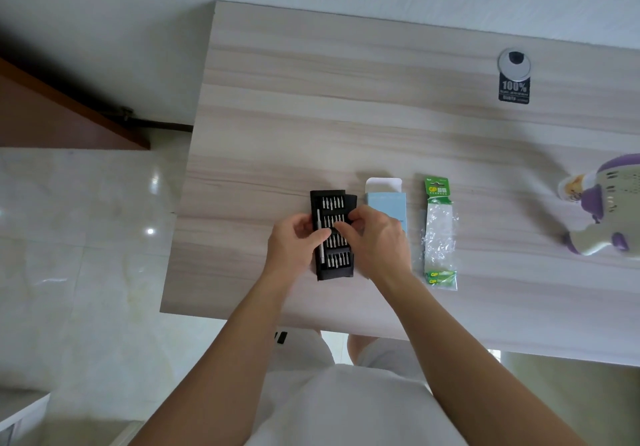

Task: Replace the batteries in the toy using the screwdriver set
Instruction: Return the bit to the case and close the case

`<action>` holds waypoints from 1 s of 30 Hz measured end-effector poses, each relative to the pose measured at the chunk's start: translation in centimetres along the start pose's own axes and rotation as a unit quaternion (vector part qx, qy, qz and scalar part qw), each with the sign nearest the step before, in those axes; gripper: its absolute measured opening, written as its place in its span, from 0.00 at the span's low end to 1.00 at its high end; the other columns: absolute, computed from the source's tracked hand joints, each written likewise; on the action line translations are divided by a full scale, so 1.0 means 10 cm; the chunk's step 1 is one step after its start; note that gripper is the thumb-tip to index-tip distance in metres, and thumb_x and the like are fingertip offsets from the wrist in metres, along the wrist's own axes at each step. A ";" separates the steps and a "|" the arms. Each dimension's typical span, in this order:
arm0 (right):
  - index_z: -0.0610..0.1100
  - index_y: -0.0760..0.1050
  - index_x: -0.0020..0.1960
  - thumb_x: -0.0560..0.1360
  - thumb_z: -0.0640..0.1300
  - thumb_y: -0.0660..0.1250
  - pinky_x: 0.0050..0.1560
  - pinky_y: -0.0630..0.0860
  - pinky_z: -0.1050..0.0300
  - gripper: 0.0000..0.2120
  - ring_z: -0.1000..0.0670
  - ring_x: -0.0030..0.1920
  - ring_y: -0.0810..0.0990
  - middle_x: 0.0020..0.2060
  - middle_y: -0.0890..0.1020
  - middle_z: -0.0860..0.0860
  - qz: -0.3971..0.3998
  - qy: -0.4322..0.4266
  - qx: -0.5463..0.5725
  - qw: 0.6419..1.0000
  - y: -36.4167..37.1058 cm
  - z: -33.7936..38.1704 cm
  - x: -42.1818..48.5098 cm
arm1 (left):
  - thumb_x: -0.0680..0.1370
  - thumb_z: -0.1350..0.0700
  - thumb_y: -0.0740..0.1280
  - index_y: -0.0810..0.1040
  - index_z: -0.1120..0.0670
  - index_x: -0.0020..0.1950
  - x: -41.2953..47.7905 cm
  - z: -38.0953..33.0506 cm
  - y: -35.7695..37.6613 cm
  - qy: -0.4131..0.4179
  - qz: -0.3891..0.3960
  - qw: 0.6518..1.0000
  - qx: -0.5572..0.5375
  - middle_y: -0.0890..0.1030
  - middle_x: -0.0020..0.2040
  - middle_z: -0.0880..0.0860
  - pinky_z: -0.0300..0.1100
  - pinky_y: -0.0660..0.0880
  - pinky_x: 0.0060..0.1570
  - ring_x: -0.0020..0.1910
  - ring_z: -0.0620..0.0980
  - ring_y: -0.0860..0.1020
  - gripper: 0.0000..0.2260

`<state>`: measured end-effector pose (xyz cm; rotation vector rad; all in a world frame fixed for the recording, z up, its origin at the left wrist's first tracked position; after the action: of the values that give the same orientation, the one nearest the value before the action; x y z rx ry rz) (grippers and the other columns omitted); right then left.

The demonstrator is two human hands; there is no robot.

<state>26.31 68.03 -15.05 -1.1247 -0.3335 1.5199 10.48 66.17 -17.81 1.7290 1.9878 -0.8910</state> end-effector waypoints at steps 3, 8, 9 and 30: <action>0.48 0.80 0.55 0.76 0.55 0.70 0.50 0.78 0.50 0.13 0.44 0.51 0.81 0.48 0.85 0.51 -0.001 0.001 -0.015 1.000 -0.12 0.01 -0.01 | 0.77 0.64 0.71 0.81 0.49 0.49 -0.06 -0.02 -0.11 -0.033 0.003 0.997 -0.067 0.85 0.48 0.49 0.49 0.80 0.54 0.49 0.50 0.83 0.09; 0.45 0.73 0.60 0.78 0.61 0.65 0.47 0.75 0.50 0.21 0.39 0.54 0.81 0.51 0.83 0.44 0.018 0.017 -0.144 0.989 -0.15 0.16 -0.04 | 0.80 0.63 0.67 0.77 0.56 0.62 -0.03 0.02 -0.45 -0.096 -0.015 0.978 -0.183 0.83 0.53 0.53 0.45 0.78 0.42 0.47 0.50 0.82 0.11; 0.43 0.71 0.59 0.79 0.62 0.63 0.45 0.73 0.51 0.22 0.38 0.53 0.82 0.51 0.82 0.43 0.015 0.017 -0.179 0.984 -0.11 0.23 -0.06 | 0.80 0.63 0.67 0.77 0.56 0.61 -0.01 0.03 -0.49 -0.102 -0.018 0.976 -0.194 0.83 0.52 0.52 0.46 0.78 0.43 0.46 0.51 0.82 0.10; 0.39 0.67 0.65 0.64 0.56 0.80 0.57 0.75 0.49 0.39 0.42 0.59 0.73 0.58 0.71 0.43 -0.010 0.150 -0.090 0.985 0.36 0.34 0.06 | 0.80 0.64 0.67 0.80 0.57 0.58 0.13 0.07 -0.83 -0.121 0.018 0.966 -0.227 0.86 0.47 0.52 0.44 0.80 0.41 0.45 0.51 0.83 0.08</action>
<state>21.53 68.75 -16.24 -1.4673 -0.2777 1.2986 2.03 66.27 -17.30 1.3261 1.8156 -0.5447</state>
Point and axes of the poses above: each hand's wrist, its own x-axis towards the middle knuckle, its own y-axis out of the palm, z = x × y, the point moved 5 cm from there along x, towards the middle knuckle
